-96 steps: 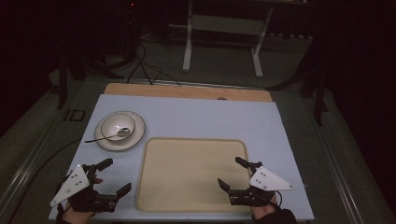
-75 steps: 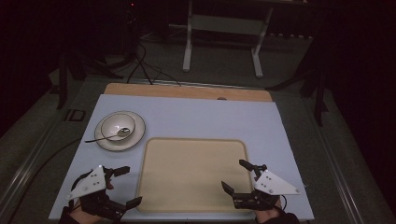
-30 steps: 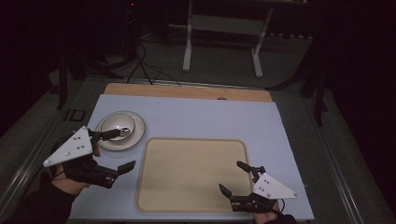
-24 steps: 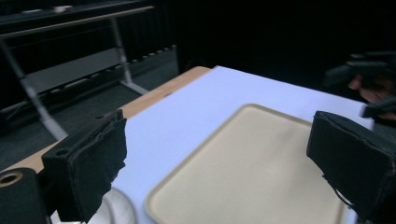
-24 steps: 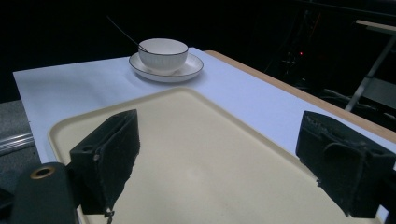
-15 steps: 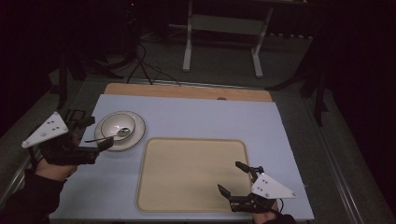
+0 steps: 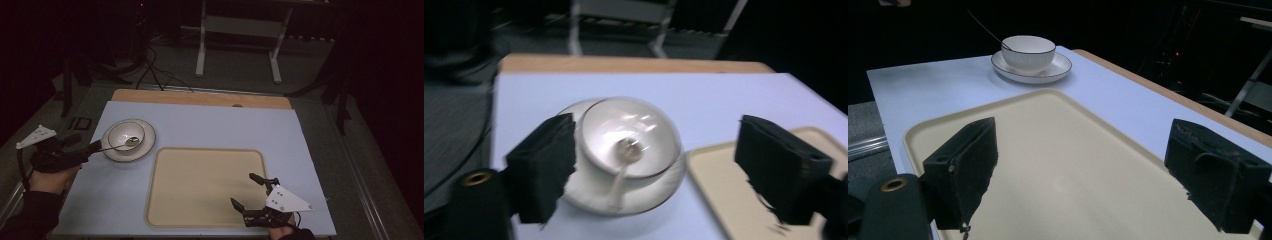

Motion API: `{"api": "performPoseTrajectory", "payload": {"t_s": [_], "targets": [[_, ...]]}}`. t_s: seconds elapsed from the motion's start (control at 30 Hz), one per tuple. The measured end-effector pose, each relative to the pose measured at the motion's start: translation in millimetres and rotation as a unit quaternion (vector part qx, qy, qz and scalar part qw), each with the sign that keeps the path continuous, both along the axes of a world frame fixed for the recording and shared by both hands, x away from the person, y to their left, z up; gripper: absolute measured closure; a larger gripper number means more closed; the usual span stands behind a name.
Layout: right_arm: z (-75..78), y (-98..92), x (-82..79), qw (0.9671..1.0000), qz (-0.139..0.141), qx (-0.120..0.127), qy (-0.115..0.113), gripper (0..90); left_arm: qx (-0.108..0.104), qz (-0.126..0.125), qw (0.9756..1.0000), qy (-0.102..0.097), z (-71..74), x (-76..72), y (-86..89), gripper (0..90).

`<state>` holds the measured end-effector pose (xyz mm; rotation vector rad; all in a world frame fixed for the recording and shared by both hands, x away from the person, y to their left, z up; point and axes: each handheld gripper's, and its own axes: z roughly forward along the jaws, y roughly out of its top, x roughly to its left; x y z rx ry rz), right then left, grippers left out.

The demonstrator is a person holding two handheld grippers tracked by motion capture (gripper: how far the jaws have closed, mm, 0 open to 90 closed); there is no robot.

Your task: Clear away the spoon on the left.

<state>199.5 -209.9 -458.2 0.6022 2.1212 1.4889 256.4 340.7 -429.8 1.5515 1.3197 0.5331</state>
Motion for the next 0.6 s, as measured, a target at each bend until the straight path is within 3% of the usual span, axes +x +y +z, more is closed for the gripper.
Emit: {"api": "performPoseTrajectory", "payload": {"t_s": [0.1, 0.2, 0.27, 0.5, 0.6], "targets": [[-0.2, 1.2, 0.4, 1.0000, 0.002, -0.001, 0.000, 13.9, -0.009, 0.026, 0.9993, 0.027, -8.4, 1.8, 3.3, 22.5], [-0.5, 1.8, 1.0, 1.0000, 0.004, -0.002, 0.000, 13.9, -0.029, 0.050, 0.9976, 0.040, -15.3, 2.7, 6.5, 25.8], [-0.5, 2.0, 1.2, 1.0000, 0.004, -0.001, 0.002, 13.9, -0.047, 0.053, 0.9965, 0.045, -18.5, 3.1, 8.5, 27.0], [-0.5, 2.2, 1.2, 1.0000, 0.005, -0.003, 0.001, 13.9, -0.074, 0.071, 0.9924, 0.069, -30.0, 6.6, 6.8, 37.7], [-0.7, 2.1, 1.4, 1.0000, 0.005, -0.003, 0.002, 14.0, -0.094, 0.079, 0.9892, 0.080, -35.8, 8.4, 8.4, 41.9]]}}
